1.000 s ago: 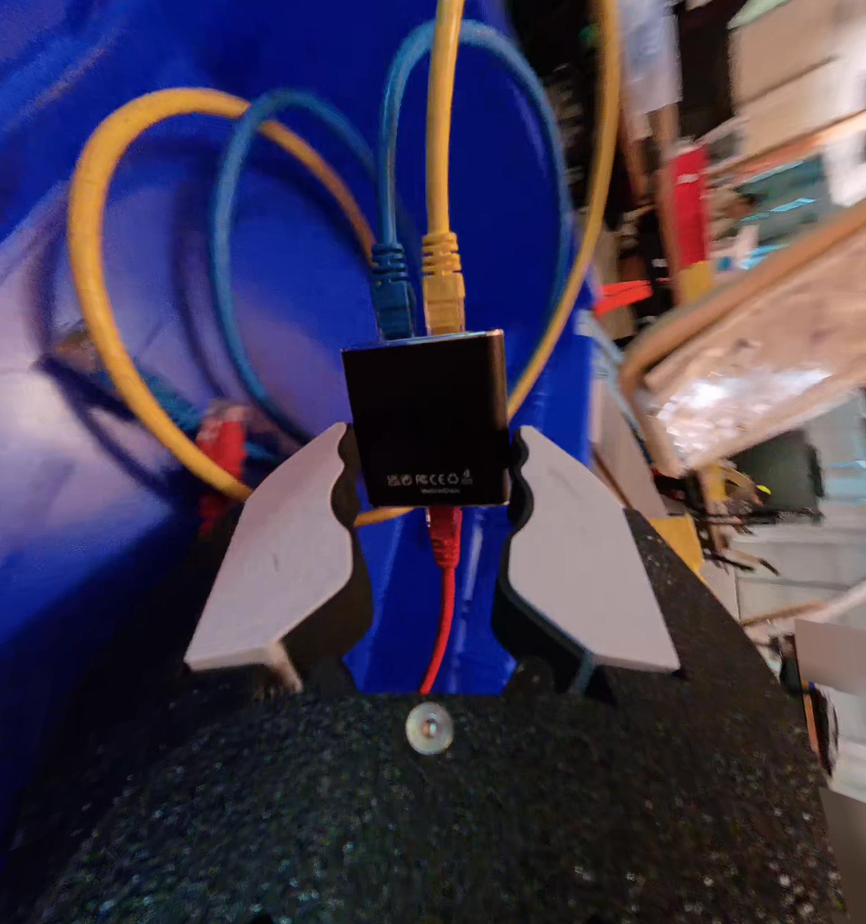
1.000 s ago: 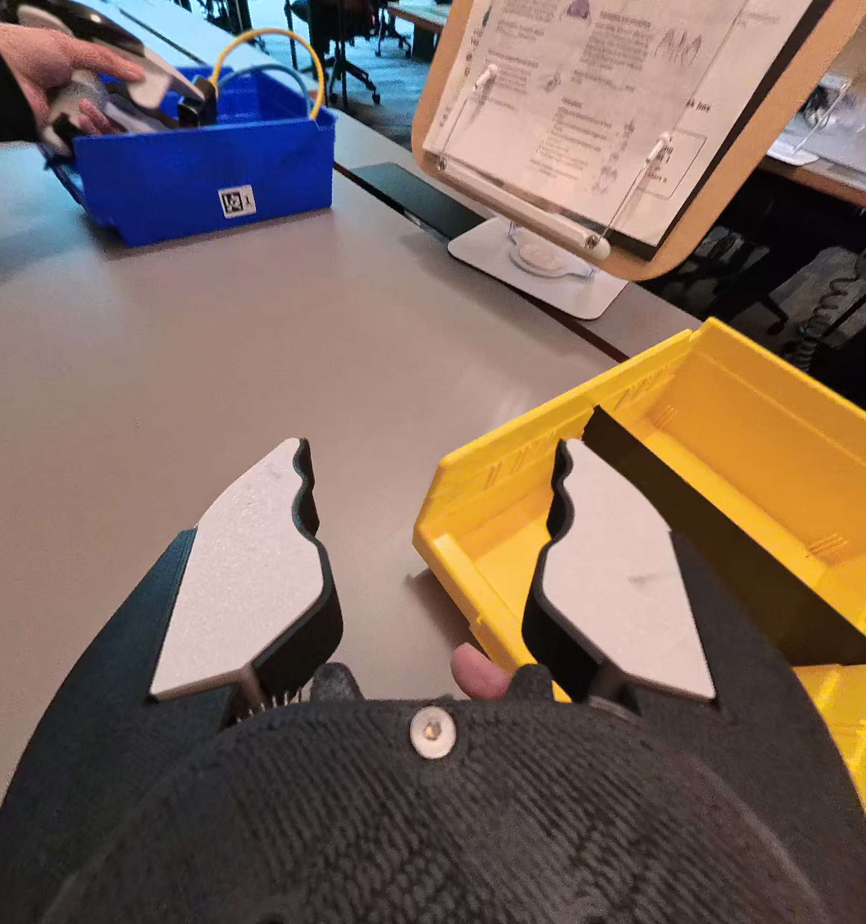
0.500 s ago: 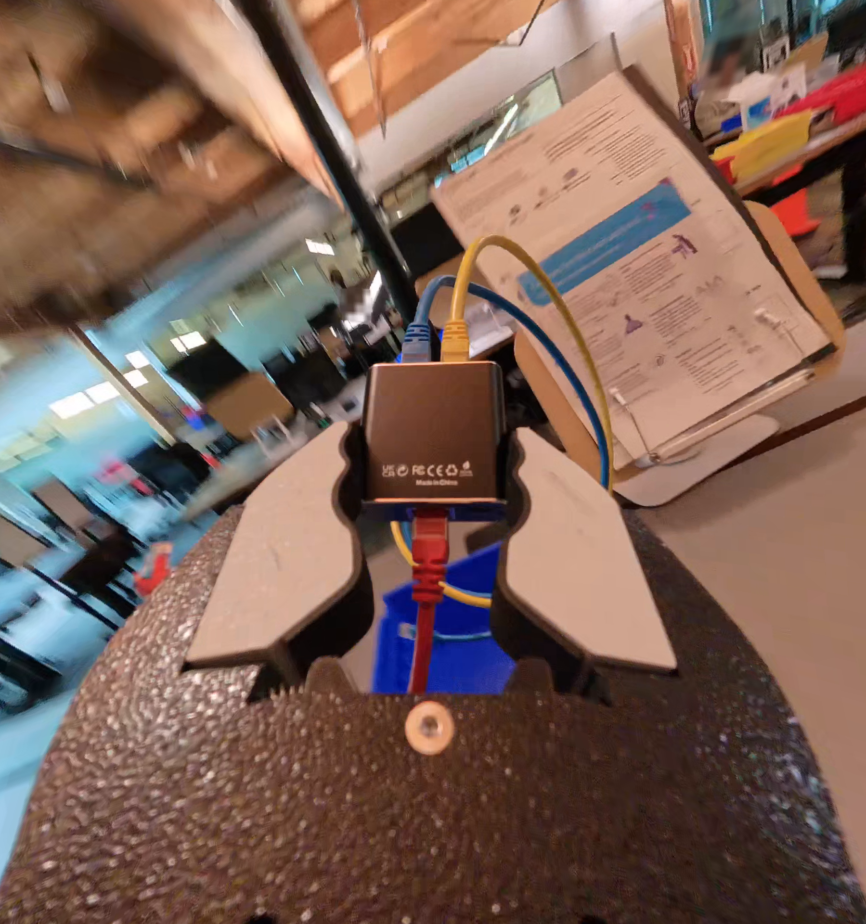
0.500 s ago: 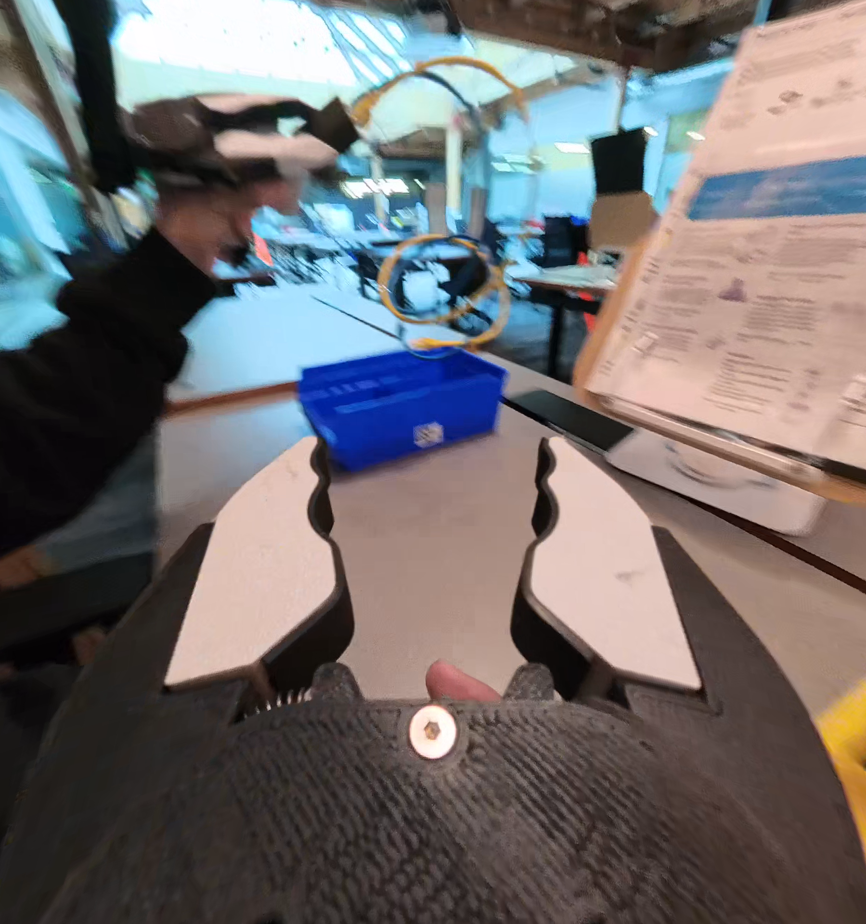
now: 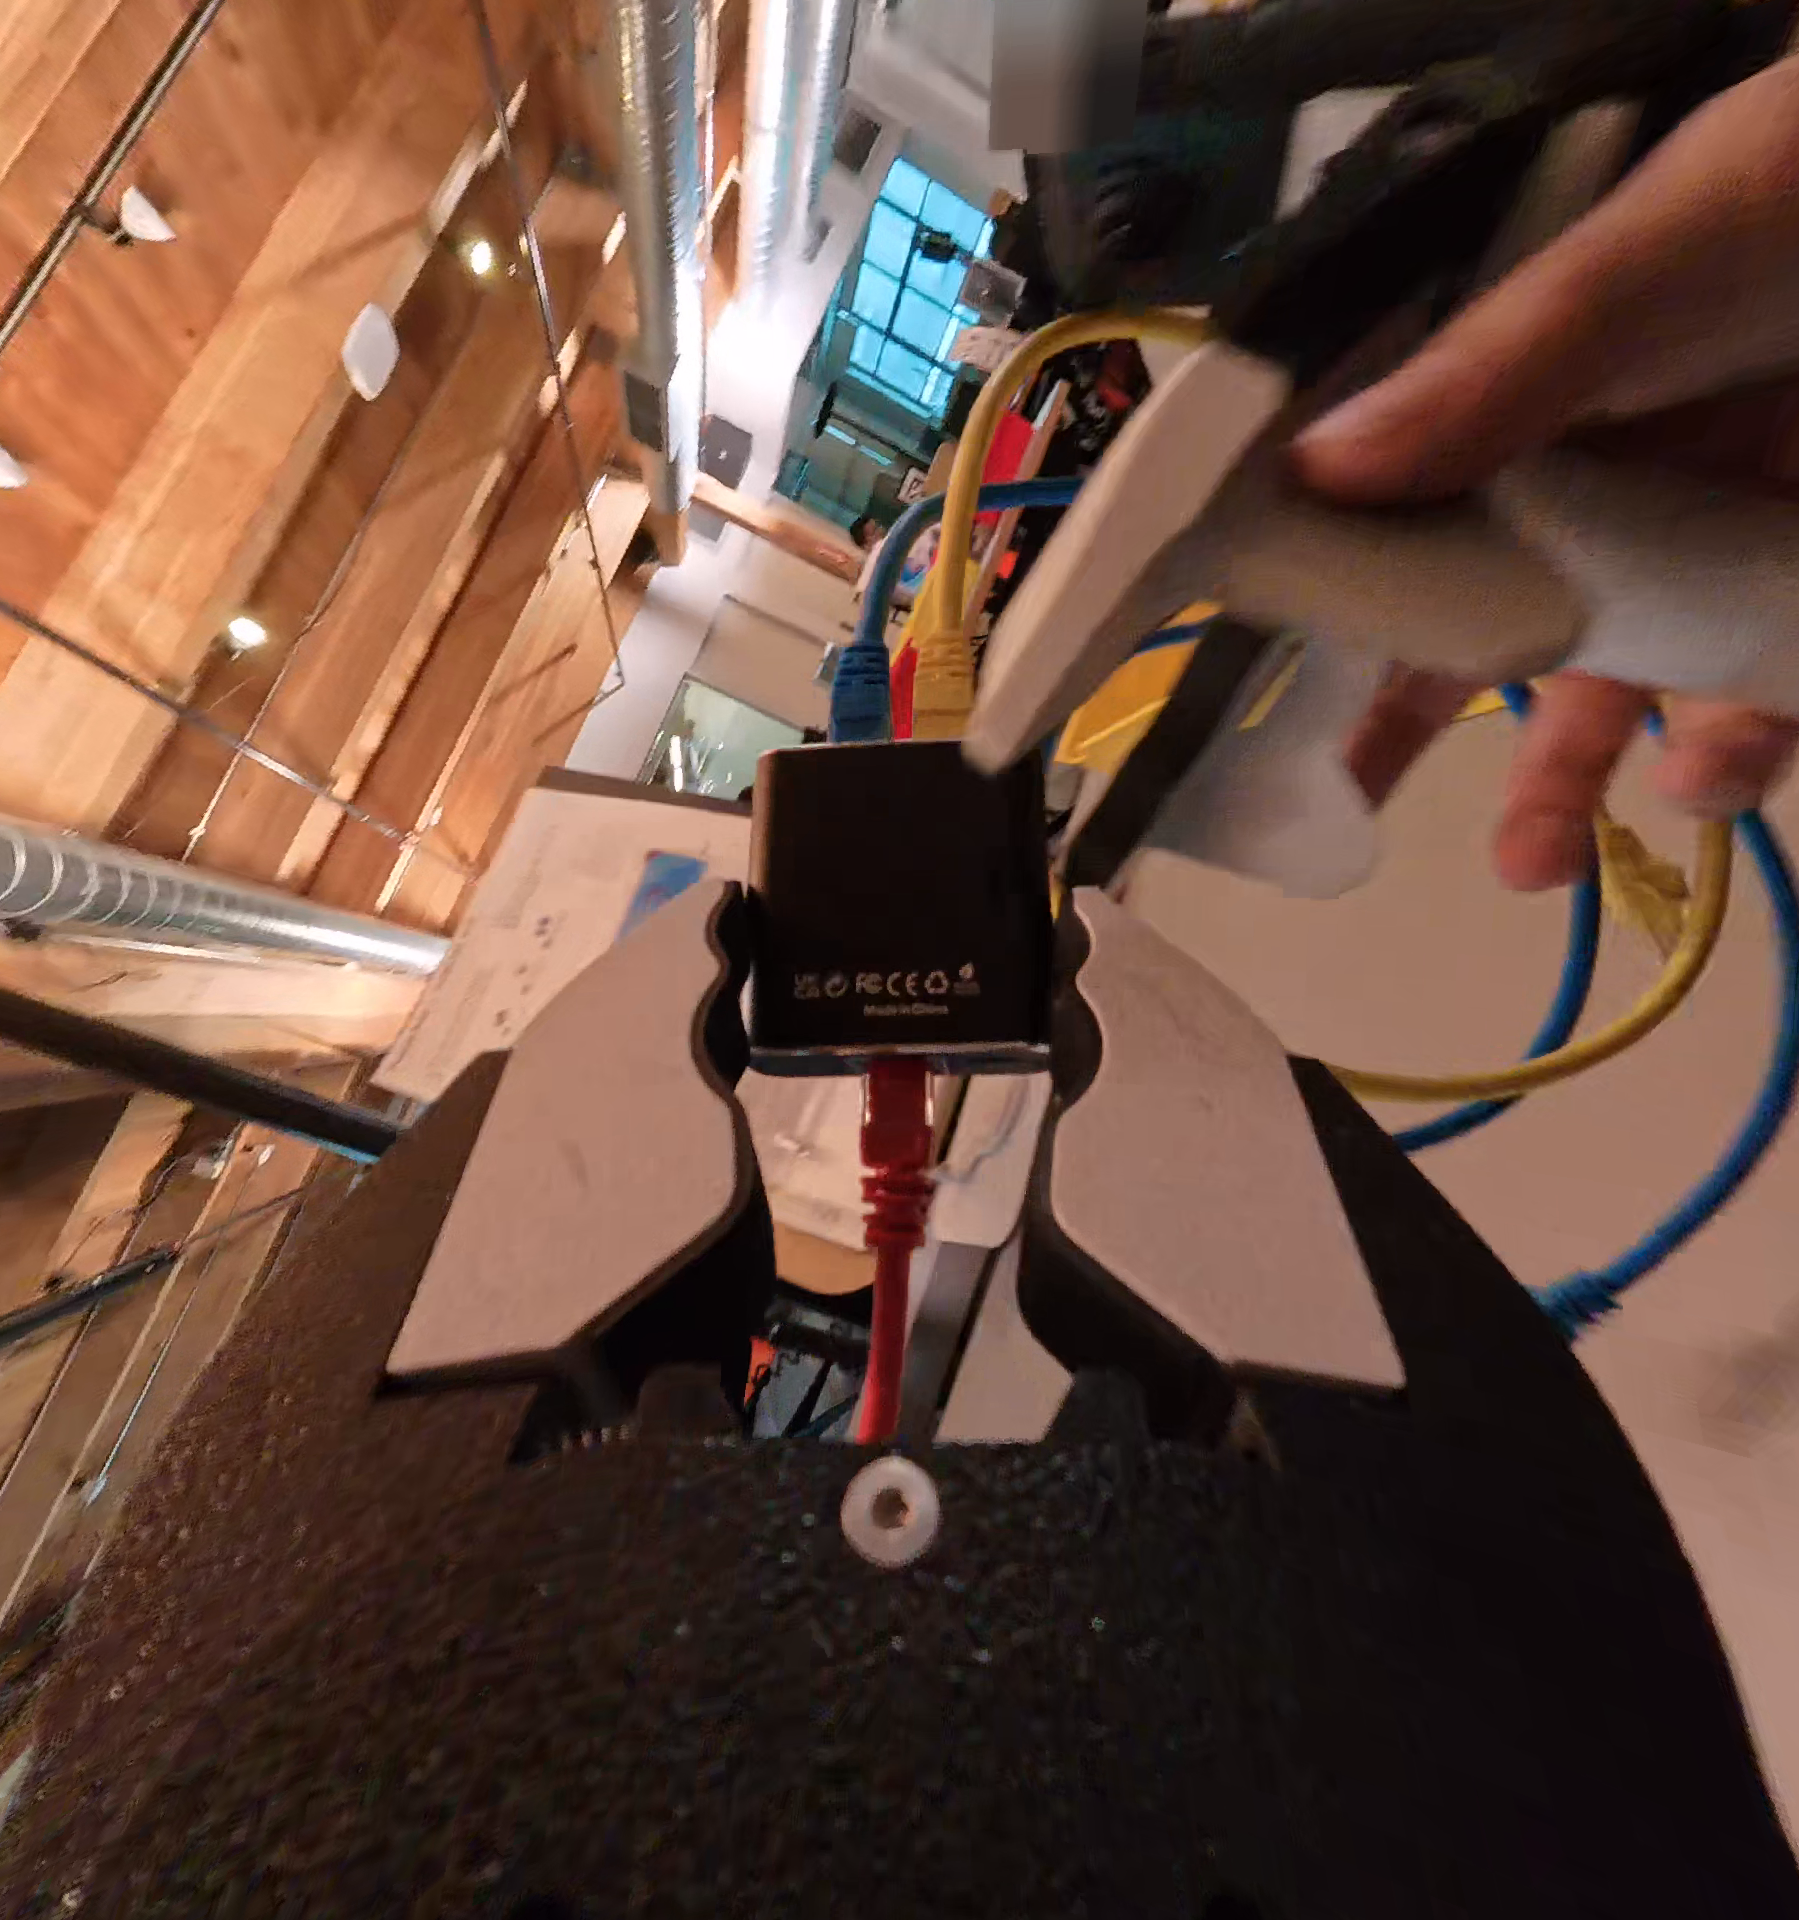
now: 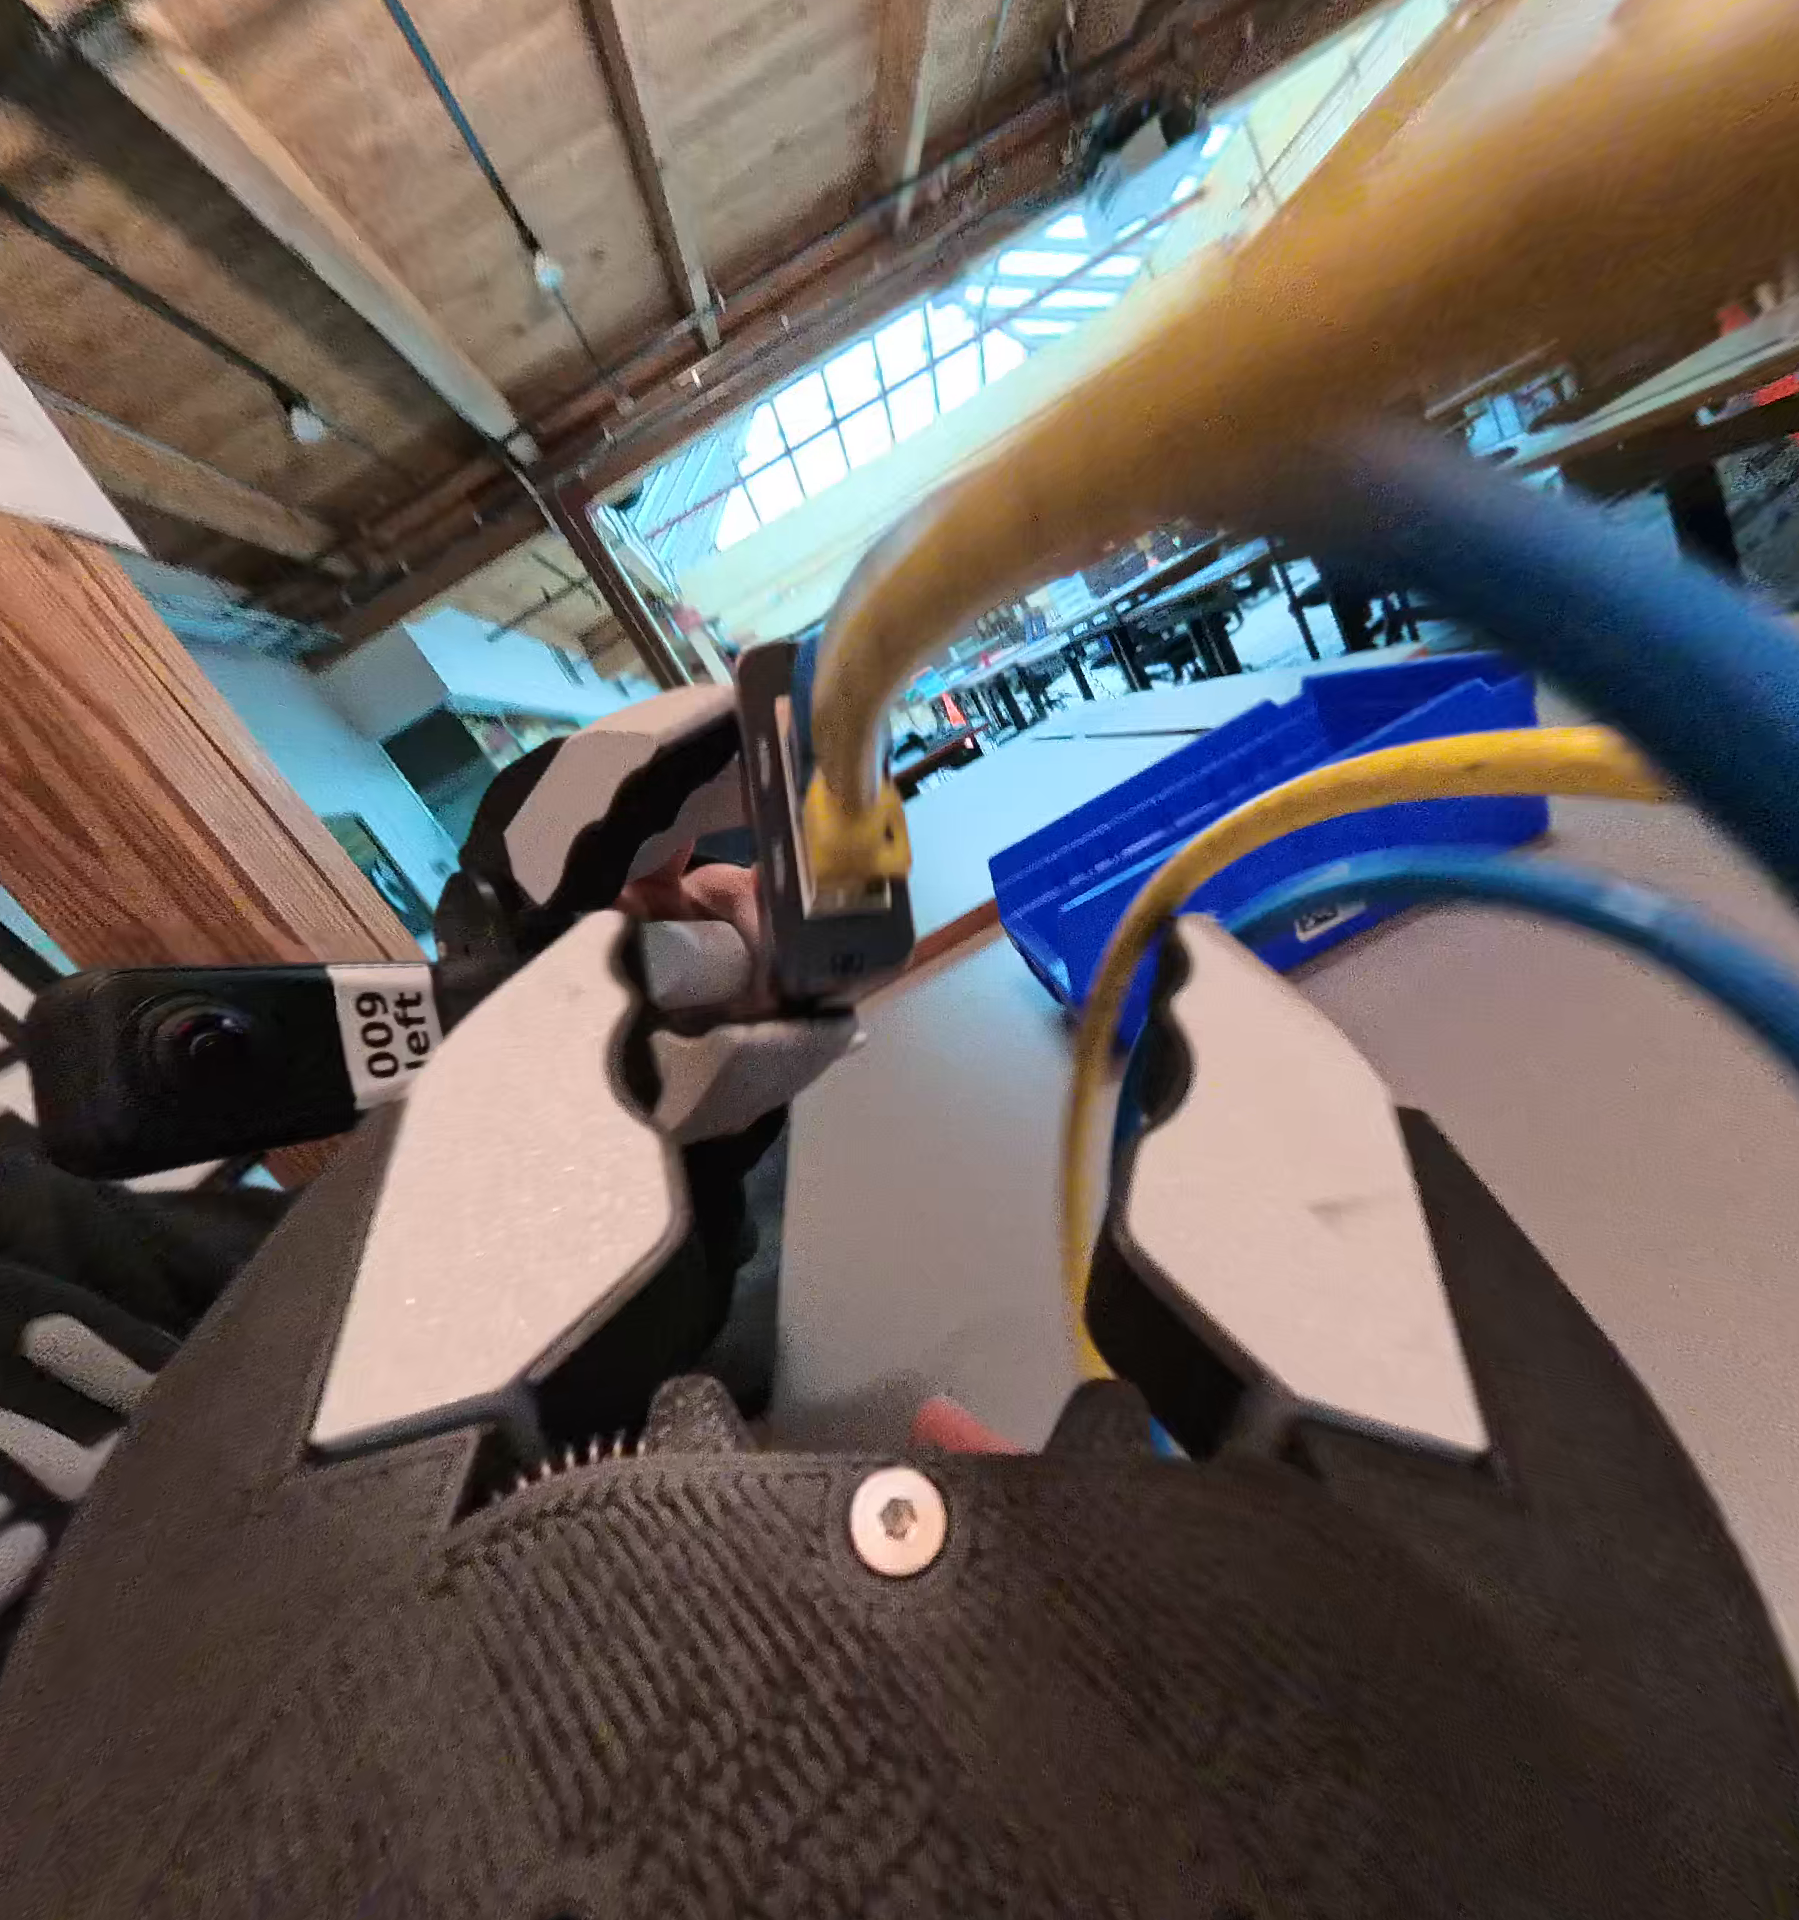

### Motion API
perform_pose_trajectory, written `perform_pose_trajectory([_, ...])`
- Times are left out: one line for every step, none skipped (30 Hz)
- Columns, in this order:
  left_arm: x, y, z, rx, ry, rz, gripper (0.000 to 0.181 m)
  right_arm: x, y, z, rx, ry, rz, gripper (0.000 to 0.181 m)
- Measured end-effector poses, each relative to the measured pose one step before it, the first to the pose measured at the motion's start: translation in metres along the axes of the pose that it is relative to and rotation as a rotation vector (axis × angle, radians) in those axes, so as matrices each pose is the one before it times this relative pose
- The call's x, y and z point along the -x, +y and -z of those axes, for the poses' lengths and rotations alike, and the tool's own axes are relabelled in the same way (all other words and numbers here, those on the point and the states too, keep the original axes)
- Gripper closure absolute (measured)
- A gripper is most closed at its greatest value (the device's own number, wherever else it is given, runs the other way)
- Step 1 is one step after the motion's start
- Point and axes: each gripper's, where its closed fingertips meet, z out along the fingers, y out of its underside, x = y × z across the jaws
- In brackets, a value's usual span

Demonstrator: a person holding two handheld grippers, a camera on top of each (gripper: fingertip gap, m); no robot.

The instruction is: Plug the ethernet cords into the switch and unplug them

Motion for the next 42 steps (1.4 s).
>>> perform_pose_trajectory([-0.01458, 0.00095, -0.00154, -0.0167, 0.0167, 0.0048, 0.126, -0.00625, 0.00442, 0.00131, 0.0112, 0.0049, 0.0024, 0.101])
perform_pose_trajectory([-0.01287, 0.00418, -0.00255, -0.0035, 0.0254, 0.0084, 0.126, -0.00186, 0.00144, 0.00128, -0.0150, -0.0257, -0.0265, 0.107])
perform_pose_trajectory([-0.00966, 0.00684, -0.00319, 0.0122, 0.0171, 0.0069, 0.126, 0.00315, 0.00086, 0.00114, -0.0208, -0.0619, -0.0467, 0.125])
perform_pose_trajectory([-0.00642, 0.00706, -0.00286, 0.0072, 0.0007, 0.0003, 0.126, -0.00534, 0.00187, 0.00036, -0.0125, -0.0055, -0.0668, 0.130])
perform_pose_trajectory([-0.00473, 0.00552, -0.00206, -0.0040, 0.0018, 0.0007, 0.126, -0.01190, 0.00308, 0.00127, -0.0011, 0.0358, -0.0501, 0.146])
perform_pose_trajectory([-0.00366, 0.00481, -0.00153, -0.0032, 0.0073, 0.0076, 0.126, -0.00827, 0.00318, 0.00130, 0.0029, 0.0072, -0.0208, 0.152])
perform_pose_trajectory([-0.00366, 0.00361, -0.00134, -0.0073, 0.0155, 0.0106, 0.126, -0.00525, 0.00278, 0.00074, 0.0052, -0.0077, -0.0289, 0.152])
perform_pose_trajectory([-0.00405, 0.00338, -0.00153, -0.0060, 0.0230, 0.0162, 0.126, -0.00580, 0.00251, 0.00086, 0.0078, 0.0010, -0.0310, 0.152])
perform_pose_trajectory([-0.00377, 0.00378, -0.00166, -0.0062, 0.0247, 0.0220, 0.126, -0.00586, 0.00115, 0.00069, 0.0024, 0.0121, -0.0294, 0.153])
perform_pose_trajectory([-0.00223, 0.00348, -0.00164, -0.0119, 0.0136, 0.0326, 0.127, -0.00455, -0.00089, 0.00055, -0.0105, 0.0079, -0.0288, 0.153])
perform_pose_trajectory([-0.00049, 0.00243, -0.00101, -0.0162, 0.0019, 0.0460, 0.128, -0.00296, -0.00287, 0.00083, -0.0263, -0.0008, -0.0387, 0.154])
perform_pose_trajectory([0.00125, 0.00164, -0.00004, -0.0109, -0.0047, 0.0538, 0.129, -0.00322, -0.00486, 0.00213, -0.0409, 0.0011, -0.0471, 0.154])
perform_pose_trajectory([0.00149, 0.00057, 0.00120, 0.0002, 0.0018, 0.0566, 0.129, -0.00349, -0.00524, 0.00334, -0.0402, -0.0005, -0.0576, 0.154])
perform_pose_trajectory([0.00009, -0.00136, 0.00204, 0.0017, 0.0191, 0.0628, 0.130, -0.00388, -0.00271, 0.00371, -0.0173, -0.0019, -0.0582, 0.154])
perform_pose_trajectory([-0.00369, -0.00389, 0.00214, -0.0064, 0.0477, 0.0606, 0.129, -0.00367, -0.00070, 0.00297, -0.0029, 0.0012, -0.0455, 0.154])
perform_pose_trajectory([-0.00400, -0.00399, 0.00139, -0.0106, 0.0467, 0.0533, 0.123, -0.00157, -0.00017, 0.00197, -0.0090, -0.0030, -0.0336, 0.154])
perform_pose_trajectory([-0.00135, -0.00122, 0.00006, -0.0027, 0.0242, 0.0409, 0.117, 0.00070, 0.00136, 0.00032, -0.0075, -0.0094, -0.0341, 0.154])
perform_pose_trajectory([-0.00109, 0.00242, -0.00097, 0.0053, 0.0205, 0.0190, 0.114, 0.00201, 0.00272, -0.00092, -0.0058, -0.0104, -0.0353, 0.154])
perform_pose_trajectory([0.00115, 0.00574, -0.00202, 0.0097, 0.0012, 0.0125, 0.112, 0.00324, 0.00310, -0.00176, -0.0115, -0.0146, -0.0266, 0.154])
perform_pose_trajectory([0.00200, 0.00756, -0.00251, 0.0143, -0.0090, 0.0165, 0.111, 0.00220, 0.00244, -0.00159, -0.0226, -0.0073, -0.0138, 0.154])
perform_pose_trajectory([0.00025, 0.00496, -0.00219, -0.0014, -0.0069, 0.0189, 0.109, 0.00007, 0.00406, -0.00132, -0.0108, 0.0020, -0.0135, 0.153])
perform_pose_trajectory([-0.00204, 0.00011, -0.00117, -0.0320, 0.0007, 0.0101, 0.110, -0.00001, 0.00379, -0.00119, -0.0090, -0.0039, -0.0175, 0.153])
perform_pose_trajectory([-0.00119, -0.00228, 0.00006, -0.0455, -0.0108, -0.0032, 0.116, 0.00003, 0.00155, -0.00044, -0.0224, -0.0070, -0.0193, 0.152])
perform_pose_trajectory([-0.00097, -0.00205, 0.00028, -0.0407, -0.0156, -0.0076, 0.117, -0.00007, 0.00063, 0.00009, -0.0240, -0.0059, -0.0116, 0.151])
perform_pose_trajectory([-0.00233, -0.00015, -0.00068, -0.0193, -0.0058, 0.0112, 0.119, -0.00130, 0.00077, 0.00016, -0.0120, 0.0034, -0.0067, 0.154])
perform_pose_trajectory([-0.00214, 0.00172, -0.00080, -0.0036, 0.0005, 0.0209, 0.119, -0.00144, -0.00134, 0.00075, -0.0260, 0.0106, 0.0023, 0.154])
perform_pose_trajectory([0.00102, 0.00193, -0.00040, -0.0039, -0.0140, 0.0141, 0.119, -0.00014, 0.00005, -0.00011, -0.0159, 0.0022, 0.0064, 0.154])
perform_pose_trajectory([0.00090, -0.00012, 0.00079, -0.0163, -0.0146, 0.0064, 0.119, 0.00062, 0.00071, -0.00056, -0.0018, -0.0008, 0.0109, 0.154])
perform_pose_trajectory([0.00058, -0.00075, 0.00087, -0.0140, -0.0146, 0.0003, 0.119, 0.00048, -0.00067, 0.00004, -0.0121, 0.0024, 0.0079, 0.154])
perform_pose_trajectory([0.00126, -0.00019, 0.00045, -0.0027, -0.0240, -0.0096, 0.119, 0.00047, -0.00127, 0.00059, -0.0199, 0.0009, 0.0000, 0.154])
perform_pose_trajectory([0.00112, -0.00050, -0.00002, -0.0019, -0.0263, -0.0186, 0.120, 0.00011, -0.00031, 0.00058, -0.0086, 0.0016, 0.0021, 0.154])
perform_pose_trajectory([-0.00029, -0.00020, -0.00020, -0.0023, -0.0162, -0.0110, 0.120, -0.00057, -0.00112, 0.00084, -0.0117, 0.0068, 0.0090, 0.154])
perform_pose_trajectory([-0.00016, 0.00049, -0.00055, -0.0023, -0.0145, 0.0001, 0.121, -0.00037, -0.00095, 0.00070, -0.0147, 0.0047, 0.0068, 0.154])
perform_pose_trajectory([-0.00013, 0.00030, -0.00042, -0.0060, -0.0126, 0.0035, 0.121, -0.00019, -0.00007, 0.00028, -0.0085, 0.0012, 0.0055, 0.154])
perform_pose_trajectory([-0.00034, 0.00030, -0.00009, -0.0037, -0.0056, 0.0038, 0.121, -0.00054, -0.00044, 0.00051, -0.0097, 0.0039, 0.0007, 0.154])
perform_pose_trajectory([-0.00019, 0.00076, -0.00035, 0.0083, -0.0014, 0.0008, 0.121, 0.00019, -0.00074, 0.00019, -0.0131, -0.0010, -0.0039, 0.154])
perform_pose_trajectory([0.00027, -0.00011, -0.00025, 0.0081, -0.0077, -0.0085, 0.122, 0.00116, -0.00016, -0.00025, -0.0029, -0.0075, 0.0023, 0.154])
perform_pose_trajectory([0.00037, -0.00089, -0.00014, 0.0016, -0.0081, -0.0058, 0.122, -0.00017, -0.00048, 0.00018, 0.0037, 0.0042, 0.0155, 0.154])
perform_pose_trajectory([-0.00016, 0.00079, -0.00059, 0.0041, 0.0051, 0.0106, 0.122, -0.00167, -0.00097, 0.00052, 0.0043, 0.0191, 0.0314, 0.154])
perform_pose_trajectory([-0.00054, 0.00285, -0.00094, 0.0064, 0.0159, 0.0243, 0.122, -0.00155, -0.00026, 0.00044, 0.0105, 0.0196, 0.0431, 0.155])
perform_pose_trajectory([-0.00019, 0.00228, -0.00051, -0.0016, 0.0153, 0.0294, 0.121, -0.00024, 0.00082, 0.00000, 0.0237, 0.0107, 0.0511, 0.154])
perform_pose_trajectory([0.00049, 0.00076, 0.00035, -0.0084, 0.0145, 0.0394, 0.122, 0.00042, 0.00125, 0.00027, 0.0320, 0.0103, 0.0445, 0.154])
